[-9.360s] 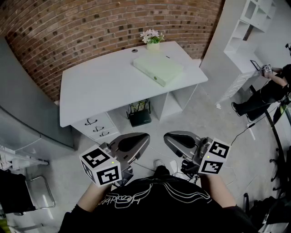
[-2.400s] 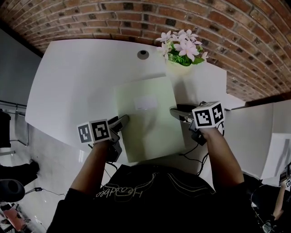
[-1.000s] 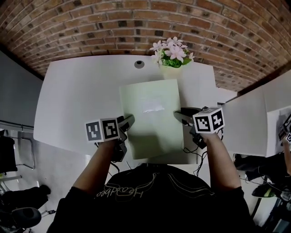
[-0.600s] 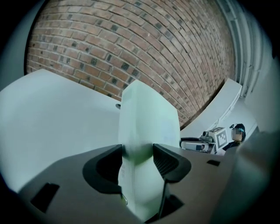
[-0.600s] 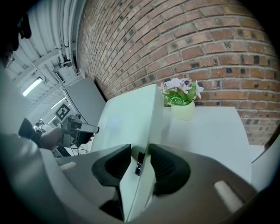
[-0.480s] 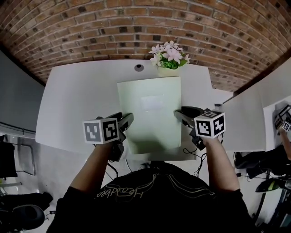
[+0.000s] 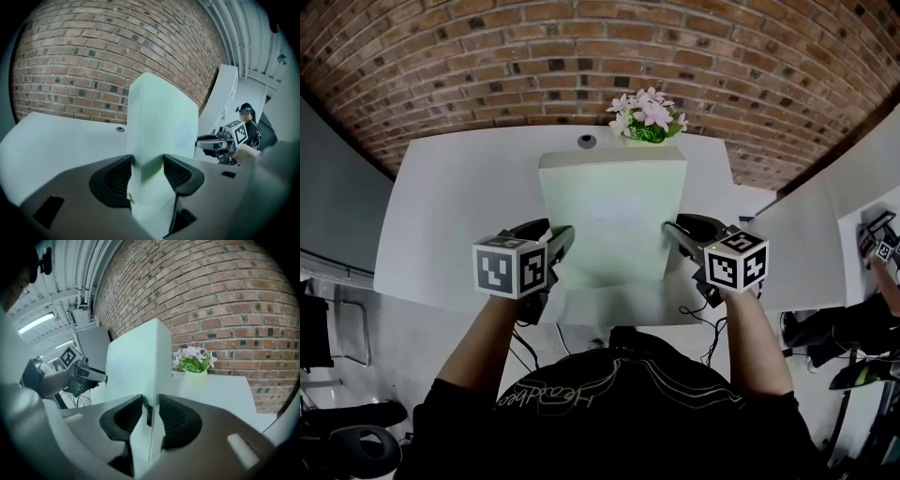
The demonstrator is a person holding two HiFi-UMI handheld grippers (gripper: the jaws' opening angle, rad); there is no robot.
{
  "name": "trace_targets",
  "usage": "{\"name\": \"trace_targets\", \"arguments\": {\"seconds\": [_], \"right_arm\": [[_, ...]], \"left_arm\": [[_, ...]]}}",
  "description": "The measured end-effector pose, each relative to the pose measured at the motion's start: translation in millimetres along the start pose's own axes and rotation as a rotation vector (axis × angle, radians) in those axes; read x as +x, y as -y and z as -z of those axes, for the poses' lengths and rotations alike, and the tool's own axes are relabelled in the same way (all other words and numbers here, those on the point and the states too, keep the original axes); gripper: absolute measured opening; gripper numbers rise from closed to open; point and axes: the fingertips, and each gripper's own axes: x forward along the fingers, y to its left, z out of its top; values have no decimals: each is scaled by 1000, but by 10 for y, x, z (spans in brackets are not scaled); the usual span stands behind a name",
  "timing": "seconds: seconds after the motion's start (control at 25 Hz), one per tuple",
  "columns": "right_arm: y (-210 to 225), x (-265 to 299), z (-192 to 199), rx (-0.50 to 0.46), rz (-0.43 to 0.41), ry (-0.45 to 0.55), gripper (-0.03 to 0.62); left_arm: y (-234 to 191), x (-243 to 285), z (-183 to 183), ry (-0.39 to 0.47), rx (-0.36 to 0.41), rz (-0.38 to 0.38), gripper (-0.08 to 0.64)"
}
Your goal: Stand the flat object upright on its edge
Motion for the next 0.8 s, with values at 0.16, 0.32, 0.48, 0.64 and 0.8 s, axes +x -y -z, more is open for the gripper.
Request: {"name": "trace_targets", "arguments": {"seconds": [0.16,0.32,0.48,0.64,0.8], "right_arm": [[-27,-45,-51,-39,32,37,117],[-70,-88,-88,-77,55,77,115],[-120,-115,-106,-135,91,110,115],[-173,-142,-97,-176,120,130,114],[-221,-155,-47,-220,150,144,112]], "left_arm": [[46,-53,-38,48,48,26,219],[49,-93,-17,81,115,45,219],[66,-149,-51,120,192,44,219],[72,-197,-33,141,242,45,219],[77,-239,-5,173,262,44,219]]}}
